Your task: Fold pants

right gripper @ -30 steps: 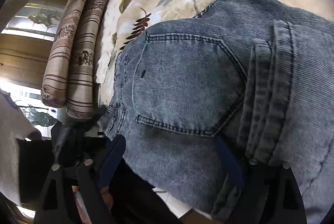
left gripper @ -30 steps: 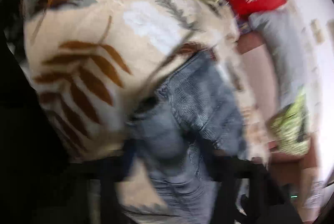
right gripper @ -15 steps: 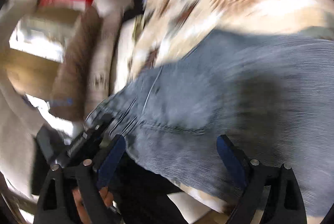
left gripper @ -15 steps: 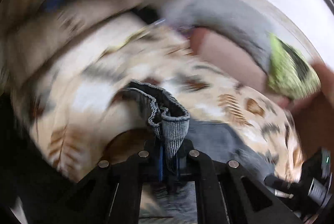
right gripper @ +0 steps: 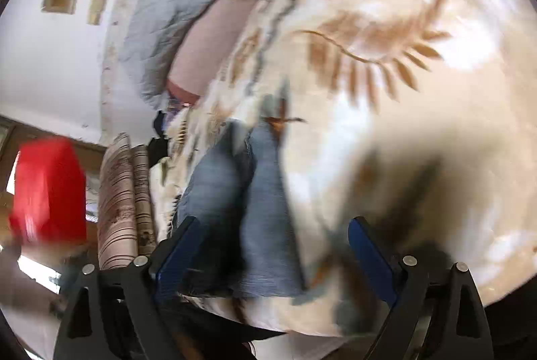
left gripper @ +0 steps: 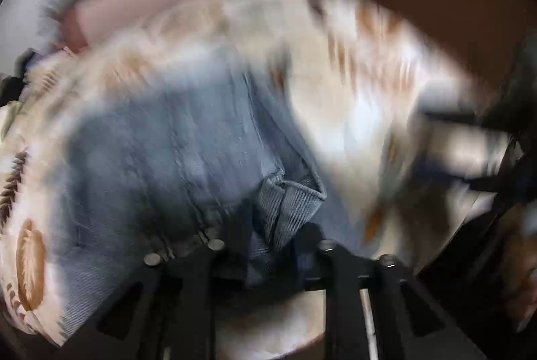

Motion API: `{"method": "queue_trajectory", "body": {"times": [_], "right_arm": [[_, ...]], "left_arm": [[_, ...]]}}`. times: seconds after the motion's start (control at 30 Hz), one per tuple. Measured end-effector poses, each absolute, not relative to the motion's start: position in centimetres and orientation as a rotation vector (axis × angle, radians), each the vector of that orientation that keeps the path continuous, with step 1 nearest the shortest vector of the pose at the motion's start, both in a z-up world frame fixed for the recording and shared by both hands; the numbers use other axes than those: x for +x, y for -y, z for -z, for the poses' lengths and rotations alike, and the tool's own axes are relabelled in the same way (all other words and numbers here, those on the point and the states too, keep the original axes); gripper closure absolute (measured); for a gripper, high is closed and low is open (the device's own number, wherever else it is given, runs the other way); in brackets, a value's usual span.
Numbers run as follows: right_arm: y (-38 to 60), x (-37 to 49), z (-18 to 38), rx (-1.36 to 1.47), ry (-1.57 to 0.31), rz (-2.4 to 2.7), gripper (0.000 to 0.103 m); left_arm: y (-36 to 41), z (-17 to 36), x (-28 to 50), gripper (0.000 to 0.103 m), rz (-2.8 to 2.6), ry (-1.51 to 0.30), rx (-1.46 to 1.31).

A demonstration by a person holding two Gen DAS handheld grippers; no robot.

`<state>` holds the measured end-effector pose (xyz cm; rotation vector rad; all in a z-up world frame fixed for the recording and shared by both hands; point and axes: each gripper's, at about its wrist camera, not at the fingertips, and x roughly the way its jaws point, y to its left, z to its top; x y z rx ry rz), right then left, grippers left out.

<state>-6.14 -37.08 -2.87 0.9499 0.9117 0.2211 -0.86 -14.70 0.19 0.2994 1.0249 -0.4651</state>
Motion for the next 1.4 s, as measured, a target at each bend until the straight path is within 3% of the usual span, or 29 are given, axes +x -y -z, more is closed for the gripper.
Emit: {"method": "queue_trajectory", "body": {"times": [0.07,0.1,0.23,0.3,0.47,0.63,0.67,0.73,0.77,0.8,0.83,0.87,1.1,1.33,1.4], "right_arm": [[37.7,-6.5,3.5,0.952,-0.946,-0.211,0.011],[37.6,-6.6,3.4,0.946,-0.942,-0.221,0.011],[36.4,-5.7,1.7,0.930,-0.906,-0.269,0.011],[34.4,-4.7,1.0,0.912,-0.906,-0.334,0.011],[30.3,-3.0,3.3,0.881,-1.066,-0.310,0.011],[28.3,-2.5,3.4,0.853,-1.082,-0.285,0.014],[27.9,-2.2,3.1,0.823,-1.088,-0.280,0.024],[26.9,-1.5,3.1,0.741,-1.146,-0.244,0.031],[26.9,-1.3,3.4,0.732,-1.174,-0.227,0.043],[26.4,-0.5,3.4,0.713,-1.182,-0.208,0.066],[26.0,-0.7,2.8,0.644,-1.175,-0.196,0.078],[25.7,-1.0,2.2,0.618,-1.165,-0.210,0.082],[21.1,-3.7,-2.5,0.205,-1.061,-0.137,0.086],[23.3,-4.4,3.2,0.342,-1.114,-0.125,0.084],[23.7,-4.8,2.8,0.385,-1.103,-0.147,0.075]], "left_arm": [[14.0,-2.3,-2.2,0.068,0.510,-0.939,0.287],[12.8,-3.8,-2.5,0.056,0.563,-0.939,0.224],[6.0,-8.6,-3.2,0.027,0.510,-0.795,0.052],[2.0,-9.8,-2.9,0.020,0.386,-0.729,-0.018],[-5.2,-6.5,0.6,0.020,0.110,-0.846,-0.118],[-4.3,-2.0,1.9,0.019,0.133,-0.952,-0.060],[-4.1,-1.7,1.7,0.019,0.129,-0.938,-0.048],[-4.1,-1.6,1.3,0.019,0.129,-0.922,-0.038],[-4.2,-1.6,1.3,0.019,0.132,-0.927,-0.044],[-4.5,-1.7,1.3,0.019,0.138,-0.933,-0.058],[-4.6,-1.3,1.6,0.019,0.145,-0.938,-0.070],[-4.8,-1.3,1.6,0.018,0.146,-0.944,-0.084],[-4.6,-2.0,1.3,0.017,0.140,-0.937,-0.061],[-3.3,-4.0,1.0,0.016,0.154,-0.883,-0.048],[-1.0,-1.4,1.7,0.016,0.107,-0.957,0.120]]}}
